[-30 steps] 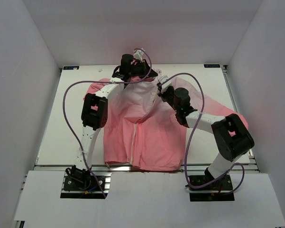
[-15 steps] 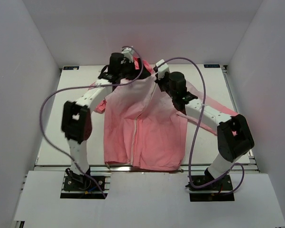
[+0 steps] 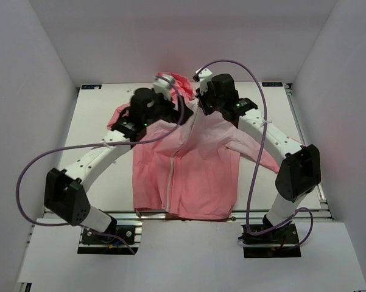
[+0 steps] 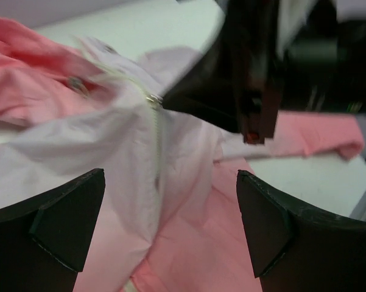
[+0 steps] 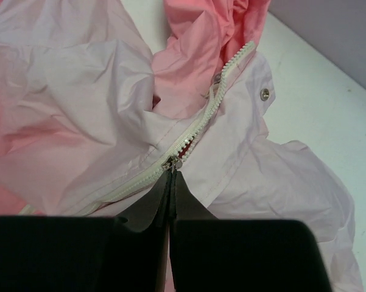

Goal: Zip up the jacket

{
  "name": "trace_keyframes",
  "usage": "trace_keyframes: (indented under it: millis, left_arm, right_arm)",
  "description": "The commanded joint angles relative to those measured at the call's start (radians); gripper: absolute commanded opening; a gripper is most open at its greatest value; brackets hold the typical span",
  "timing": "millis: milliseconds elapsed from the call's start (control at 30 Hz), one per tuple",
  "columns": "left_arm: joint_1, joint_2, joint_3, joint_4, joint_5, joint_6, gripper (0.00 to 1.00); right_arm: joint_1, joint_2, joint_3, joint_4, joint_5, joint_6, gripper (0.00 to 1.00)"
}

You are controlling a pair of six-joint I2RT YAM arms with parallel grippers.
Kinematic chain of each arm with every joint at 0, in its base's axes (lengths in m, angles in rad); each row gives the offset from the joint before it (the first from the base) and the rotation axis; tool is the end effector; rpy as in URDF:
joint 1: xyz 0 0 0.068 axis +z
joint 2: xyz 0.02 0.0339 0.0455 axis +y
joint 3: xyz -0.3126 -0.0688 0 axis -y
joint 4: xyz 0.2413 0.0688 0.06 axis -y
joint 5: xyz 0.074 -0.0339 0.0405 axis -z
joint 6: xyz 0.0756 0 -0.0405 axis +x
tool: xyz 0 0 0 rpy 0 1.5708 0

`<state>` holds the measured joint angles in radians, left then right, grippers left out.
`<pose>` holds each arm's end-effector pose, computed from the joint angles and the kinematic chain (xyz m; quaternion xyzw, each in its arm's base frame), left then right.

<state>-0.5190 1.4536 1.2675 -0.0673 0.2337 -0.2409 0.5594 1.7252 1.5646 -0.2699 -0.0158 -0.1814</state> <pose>0.3165 -0.2010 0.4013 0.1795 0.7679 -0.3111 0.5304 0.3823 0.2408 0.3806 -0.3087 0.7832 0.1079 0.5289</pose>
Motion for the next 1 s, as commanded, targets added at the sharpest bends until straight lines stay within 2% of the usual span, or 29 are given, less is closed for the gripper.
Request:
trace_keyframes:
  millis: [0,133,300,400,500,567,633,667,700,833,967]
  left_arm:
    - [-0.09,0.047,-0.033,0.004,0.018,0.101,0.98]
    - [-0.107,0.08,-0.1,0.164,0.015,0.085,0.98]
    - [-0.121,0.165,-0.068,0.156,-0.114,0.089,0.88]
    - [-0.134,0.201,-0.057,0.156,-0.149,0.097,0.86]
    - [-0.144,0.228,-0.057,0.191,-0.101,0.095,0.84]
    - [-0.147,0.238,-0.057,0.211,-0.077,0.074,0.79]
    - [-0.153,0.252,-0.057,0.225,-0.057,0.06,0.56]
    - [-0.162,0.254,-0.054,0.219,-0.066,0.045,0.39]
    - [-0.165,0.252,-0.057,0.213,-0.076,0.032,0.0]
    - [-0.167,0.159,-0.105,0.149,-0.045,-0.007,0.0]
    - [-0.167,0.036,-0.209,0.139,-0.002,-0.09,0.0]
  right_arm:
    - [0.004,-0.044,0.066,-0.117,-0.059,0.053,0.0]
    - [-0.003,-0.07,0.089,-0.147,-0.049,0.077,0.0]
    - [-0.013,-0.076,0.121,-0.17,-0.009,0.103,0.0]
    - [-0.019,-0.073,0.137,-0.178,-0.026,0.108,0.0]
    - [-0.029,-0.065,0.15,-0.178,-0.056,0.126,0.0]
    - [-0.032,-0.056,0.155,-0.173,-0.067,0.134,0.0]
    - [-0.032,-0.058,0.138,-0.141,-0.075,0.137,0.0]
    - [-0.032,-0.059,0.131,-0.125,-0.066,0.141,0.0]
    - [-0.032,-0.056,0.124,-0.1,-0.05,0.143,0.0]
    - [-0.033,-0.021,0.109,-0.036,0.088,0.099,0.0]
    - [-0.032,0.055,0.1,0.024,0.145,0.043,0.0]
